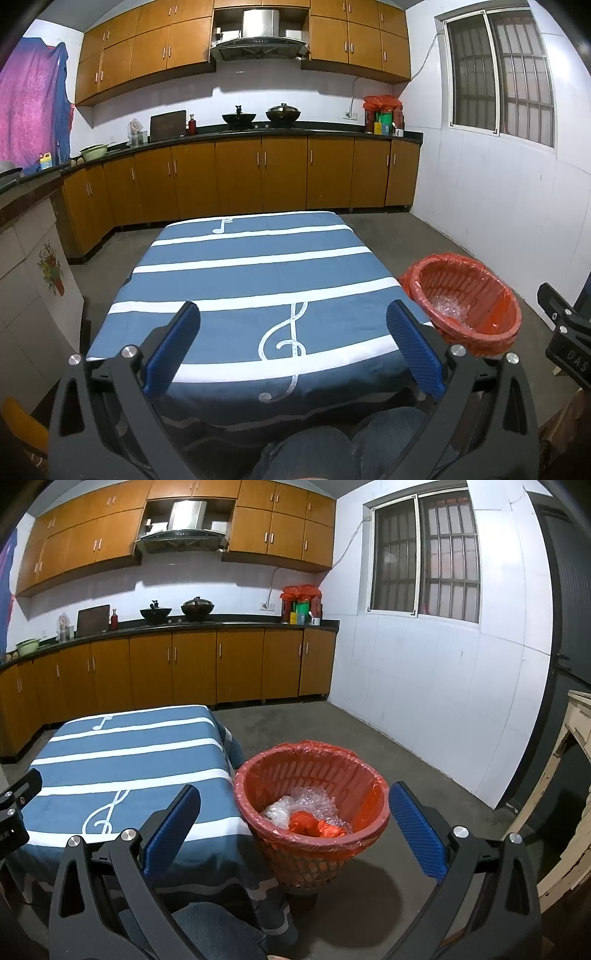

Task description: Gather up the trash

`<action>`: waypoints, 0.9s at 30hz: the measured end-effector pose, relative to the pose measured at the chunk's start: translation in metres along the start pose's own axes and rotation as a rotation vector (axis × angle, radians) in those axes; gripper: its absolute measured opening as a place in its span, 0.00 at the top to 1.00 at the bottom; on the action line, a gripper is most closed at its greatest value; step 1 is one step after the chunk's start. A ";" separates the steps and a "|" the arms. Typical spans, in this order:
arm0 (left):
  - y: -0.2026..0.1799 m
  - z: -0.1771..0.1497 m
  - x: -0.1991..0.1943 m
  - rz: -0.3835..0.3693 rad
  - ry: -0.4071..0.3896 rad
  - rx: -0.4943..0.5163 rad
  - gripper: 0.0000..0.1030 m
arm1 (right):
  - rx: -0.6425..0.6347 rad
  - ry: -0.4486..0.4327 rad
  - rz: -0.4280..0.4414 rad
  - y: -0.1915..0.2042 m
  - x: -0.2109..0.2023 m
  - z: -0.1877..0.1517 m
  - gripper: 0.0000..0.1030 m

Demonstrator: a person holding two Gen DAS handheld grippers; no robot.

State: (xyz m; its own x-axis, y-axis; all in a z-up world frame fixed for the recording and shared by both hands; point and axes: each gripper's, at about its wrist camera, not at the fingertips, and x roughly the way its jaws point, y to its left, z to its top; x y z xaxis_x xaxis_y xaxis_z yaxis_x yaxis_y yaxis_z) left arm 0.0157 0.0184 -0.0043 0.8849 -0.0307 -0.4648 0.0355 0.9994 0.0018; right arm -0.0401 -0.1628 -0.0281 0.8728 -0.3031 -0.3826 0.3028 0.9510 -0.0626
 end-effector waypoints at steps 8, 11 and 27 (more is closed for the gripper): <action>-0.004 -0.002 0.002 -0.007 -0.002 0.001 0.04 | 0.011 -0.003 -0.004 -0.003 0.000 -0.001 0.02; -0.007 -0.002 0.002 -0.009 -0.005 0.007 0.04 | 0.012 -0.003 -0.003 -0.004 0.000 -0.001 0.02; -0.010 -0.001 0.000 -0.014 -0.014 0.010 0.04 | 0.012 0.002 0.001 -0.005 0.001 -0.001 0.02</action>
State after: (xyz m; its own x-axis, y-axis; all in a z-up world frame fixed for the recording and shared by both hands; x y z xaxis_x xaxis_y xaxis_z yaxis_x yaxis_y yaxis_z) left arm 0.0144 0.0081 -0.0054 0.8909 -0.0449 -0.4520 0.0524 0.9986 0.0041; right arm -0.0406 -0.1676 -0.0290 0.8724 -0.3018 -0.3845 0.3063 0.9506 -0.0513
